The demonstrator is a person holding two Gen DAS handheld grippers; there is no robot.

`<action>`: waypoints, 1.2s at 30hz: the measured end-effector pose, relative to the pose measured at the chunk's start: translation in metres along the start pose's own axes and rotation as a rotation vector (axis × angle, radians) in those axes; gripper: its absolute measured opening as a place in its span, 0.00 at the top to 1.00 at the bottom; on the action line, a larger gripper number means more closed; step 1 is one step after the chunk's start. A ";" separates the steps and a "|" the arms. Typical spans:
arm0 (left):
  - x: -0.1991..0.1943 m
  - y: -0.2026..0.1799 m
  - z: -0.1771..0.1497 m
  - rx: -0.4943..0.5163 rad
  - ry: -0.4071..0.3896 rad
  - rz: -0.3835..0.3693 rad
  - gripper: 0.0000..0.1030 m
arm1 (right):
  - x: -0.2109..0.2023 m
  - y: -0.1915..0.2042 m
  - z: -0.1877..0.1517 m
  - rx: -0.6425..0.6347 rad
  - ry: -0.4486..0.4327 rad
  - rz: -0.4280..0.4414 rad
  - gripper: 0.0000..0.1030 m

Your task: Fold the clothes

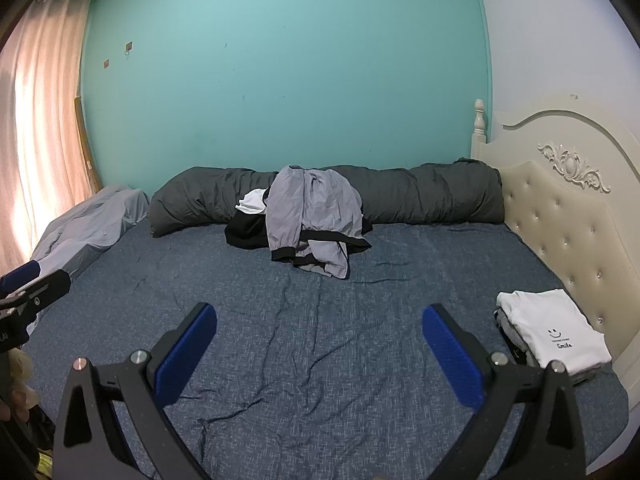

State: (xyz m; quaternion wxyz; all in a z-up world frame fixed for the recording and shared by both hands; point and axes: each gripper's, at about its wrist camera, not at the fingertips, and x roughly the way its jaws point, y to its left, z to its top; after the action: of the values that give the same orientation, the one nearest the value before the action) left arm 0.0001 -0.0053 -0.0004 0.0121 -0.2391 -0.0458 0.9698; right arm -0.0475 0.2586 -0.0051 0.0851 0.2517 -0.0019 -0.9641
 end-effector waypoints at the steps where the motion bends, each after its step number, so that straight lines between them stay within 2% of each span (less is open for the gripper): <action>1: 0.000 0.003 0.000 -0.003 -0.006 -0.002 0.00 | 0.000 0.000 -0.001 -0.001 0.005 0.000 0.00; 4: 0.000 0.010 0.000 -0.008 -0.024 -0.008 0.00 | 0.000 0.001 -0.003 -0.002 0.019 0.001 0.00; 6: 0.002 0.001 0.004 0.035 -0.012 0.014 0.00 | 0.000 0.002 -0.004 -0.003 0.022 0.002 0.00; 10: 0.003 -0.007 0.008 0.043 -0.001 0.027 0.00 | -0.001 0.001 0.001 -0.007 0.027 0.002 0.00; 36: 0.007 -0.011 -0.002 0.035 0.010 0.009 0.00 | 0.000 -0.005 -0.003 0.005 0.011 0.005 0.00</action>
State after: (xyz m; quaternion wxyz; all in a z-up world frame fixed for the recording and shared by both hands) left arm -0.0049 0.0063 -0.0043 0.0119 -0.2440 -0.0279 0.9693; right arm -0.0473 0.2640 -0.0081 0.0870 0.2573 -0.0047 -0.9624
